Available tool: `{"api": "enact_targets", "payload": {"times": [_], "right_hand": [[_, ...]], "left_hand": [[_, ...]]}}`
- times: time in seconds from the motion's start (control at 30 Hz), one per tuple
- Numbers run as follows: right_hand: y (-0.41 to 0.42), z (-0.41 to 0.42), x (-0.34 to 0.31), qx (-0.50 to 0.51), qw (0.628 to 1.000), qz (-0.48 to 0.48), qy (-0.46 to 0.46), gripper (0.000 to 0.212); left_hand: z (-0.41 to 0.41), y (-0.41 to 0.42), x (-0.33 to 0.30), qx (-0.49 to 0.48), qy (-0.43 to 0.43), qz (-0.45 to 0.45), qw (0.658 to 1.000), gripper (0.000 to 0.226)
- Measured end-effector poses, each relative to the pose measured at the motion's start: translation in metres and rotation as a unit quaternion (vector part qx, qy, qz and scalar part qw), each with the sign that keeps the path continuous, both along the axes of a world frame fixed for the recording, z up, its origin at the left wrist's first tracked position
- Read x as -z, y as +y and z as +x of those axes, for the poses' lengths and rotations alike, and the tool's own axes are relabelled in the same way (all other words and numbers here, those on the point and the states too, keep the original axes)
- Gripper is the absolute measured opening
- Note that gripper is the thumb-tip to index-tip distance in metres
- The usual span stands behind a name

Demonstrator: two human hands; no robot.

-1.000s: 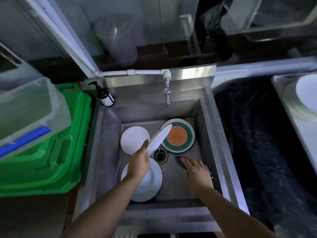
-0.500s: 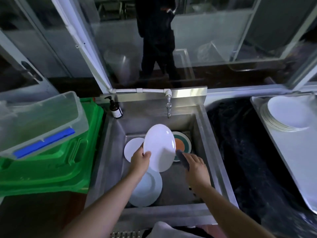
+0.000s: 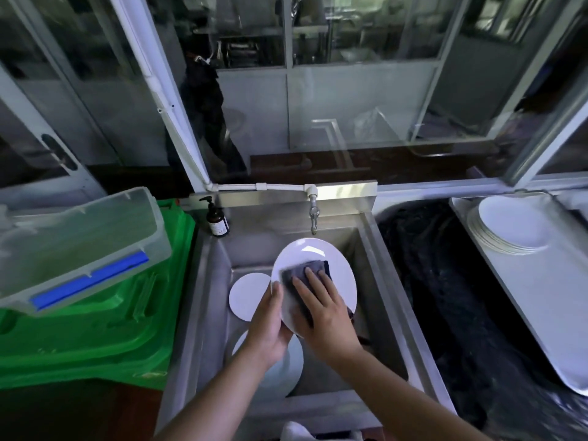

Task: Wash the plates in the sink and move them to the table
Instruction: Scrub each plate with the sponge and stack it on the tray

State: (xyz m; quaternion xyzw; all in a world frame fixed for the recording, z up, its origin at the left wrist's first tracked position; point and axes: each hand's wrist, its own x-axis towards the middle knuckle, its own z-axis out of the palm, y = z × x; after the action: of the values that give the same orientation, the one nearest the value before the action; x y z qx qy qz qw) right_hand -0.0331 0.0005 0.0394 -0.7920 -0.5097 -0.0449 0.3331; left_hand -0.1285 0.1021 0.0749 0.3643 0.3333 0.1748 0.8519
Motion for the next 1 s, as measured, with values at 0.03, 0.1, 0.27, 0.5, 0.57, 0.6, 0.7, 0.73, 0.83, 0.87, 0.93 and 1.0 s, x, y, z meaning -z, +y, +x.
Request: {"api": "enact_targets", "payload": {"times": [0.03,0.1,0.27,0.5,0.57,0.6,0.7,0.73,0.83,0.87,0.93,1.0], "right_hand": [[-0.002,-0.004,0.002,-0.01,1.0,0.009,-0.011,0.054],[-0.005,-0.01,0.004,-0.032,0.998,0.024,-0.041,0.051],[0.007,-0.001,0.001,-0.088,0.992,0.056,-0.074,0.055],[0.052,0.036,-0.019,0.088,0.989,0.067,0.101,0.05],[0.059,0.02,-0.026,0.078,0.986,0.084,0.123,0.05],[0.06,0.01,-0.027,0.048,0.988,0.094,0.116,0.05],[0.055,0.009,-0.024,-0.071,0.992,0.094,0.048,0.055],[0.053,0.019,-0.023,-0.099,0.991,0.09,0.025,0.058],[0.052,0.049,-0.02,-0.064,0.995,0.073,0.018,0.051],[0.053,0.055,-0.023,-0.023,0.996,0.07,0.05,0.051],[0.059,0.053,-0.029,0.036,0.993,0.058,0.094,0.056],[0.064,0.036,-0.033,0.012,0.995,0.074,0.07,0.053]], "left_hand": [[-0.003,0.0,-0.003,0.004,-0.004,-0.003,1.0,0.065],[-0.007,-0.001,-0.009,0.023,-0.011,-0.007,1.0,0.069],[-0.01,0.0,-0.019,0.038,-0.009,0.036,0.999,0.063],[-0.011,0.005,-0.029,0.009,0.012,0.08,0.997,0.05],[-0.011,0.007,-0.03,0.011,0.016,0.086,0.996,0.049],[-0.01,0.008,-0.03,0.013,0.019,0.096,0.995,0.048],[-0.011,0.014,-0.033,0.018,0.015,0.109,0.994,0.049],[-0.012,0.015,-0.034,0.017,0.01,0.105,0.994,0.051],[-0.013,0.013,-0.035,0.005,0.017,0.097,0.995,0.044],[-0.012,0.012,-0.035,0.005,0.024,0.101,0.995,0.038],[-0.01,0.011,-0.038,0.005,0.034,0.096,0.995,0.035],[-0.007,0.013,-0.04,-0.001,0.032,0.084,0.996,0.04]]}}
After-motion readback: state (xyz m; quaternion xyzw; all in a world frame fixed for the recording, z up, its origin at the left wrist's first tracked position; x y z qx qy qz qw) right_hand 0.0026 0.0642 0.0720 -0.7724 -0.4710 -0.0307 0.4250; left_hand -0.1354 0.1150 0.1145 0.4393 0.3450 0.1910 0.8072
